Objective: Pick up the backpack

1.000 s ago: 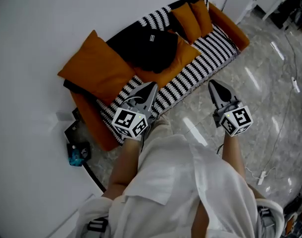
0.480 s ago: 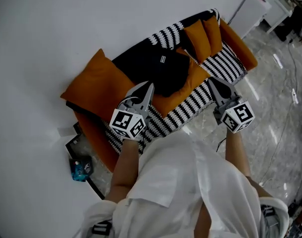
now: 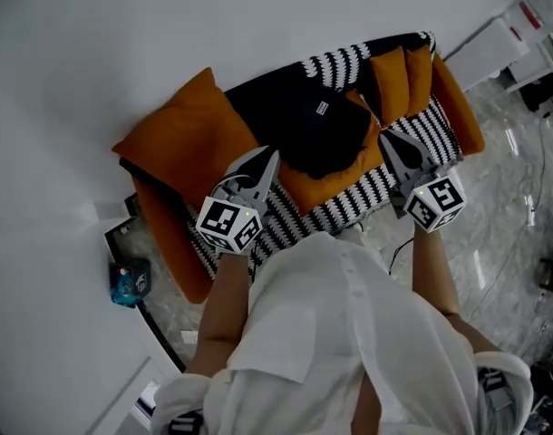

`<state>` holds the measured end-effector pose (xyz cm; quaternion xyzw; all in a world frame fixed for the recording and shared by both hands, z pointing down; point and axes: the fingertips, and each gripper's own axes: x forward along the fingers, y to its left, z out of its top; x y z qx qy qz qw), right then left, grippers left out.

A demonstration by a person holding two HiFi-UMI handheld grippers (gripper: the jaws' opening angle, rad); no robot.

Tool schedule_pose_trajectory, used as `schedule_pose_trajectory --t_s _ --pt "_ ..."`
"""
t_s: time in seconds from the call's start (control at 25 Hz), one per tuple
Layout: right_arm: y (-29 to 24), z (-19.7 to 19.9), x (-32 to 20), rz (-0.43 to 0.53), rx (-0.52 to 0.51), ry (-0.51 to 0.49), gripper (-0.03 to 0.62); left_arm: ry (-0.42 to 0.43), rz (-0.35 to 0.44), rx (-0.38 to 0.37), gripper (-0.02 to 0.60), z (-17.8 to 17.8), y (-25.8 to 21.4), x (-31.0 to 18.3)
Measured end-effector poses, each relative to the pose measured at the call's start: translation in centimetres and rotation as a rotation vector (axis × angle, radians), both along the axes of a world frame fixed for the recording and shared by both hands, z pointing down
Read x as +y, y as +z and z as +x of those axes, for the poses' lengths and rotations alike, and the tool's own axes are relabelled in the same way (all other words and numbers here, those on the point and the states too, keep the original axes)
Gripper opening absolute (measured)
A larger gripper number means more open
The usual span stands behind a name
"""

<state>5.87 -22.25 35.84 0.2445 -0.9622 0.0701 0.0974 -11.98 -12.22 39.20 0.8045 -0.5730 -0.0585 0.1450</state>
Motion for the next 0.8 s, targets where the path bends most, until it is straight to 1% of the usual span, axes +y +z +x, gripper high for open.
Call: schedule_pose_trajectory --t_s 0.24,0.6,0.8 --pt "2.1 -3.3 -3.4 -0.019 0.031 -0.089 0.021 -0.065 -0.043 -0.007 0.026 -2.0 1.8 -0.9" --pt "6.6 -7.1 -7.6 -0.071 0.123 -0.3 0.021 -0.148 -0.115 -0.013 0.028 -1.0 4.7 -5.0" --pt "9.2 -9.3 -10.5 -0.102 0.15 -0.416 0.021 -0.224 -0.161 -0.004 0.028 -1.4 6.1 -7.8"
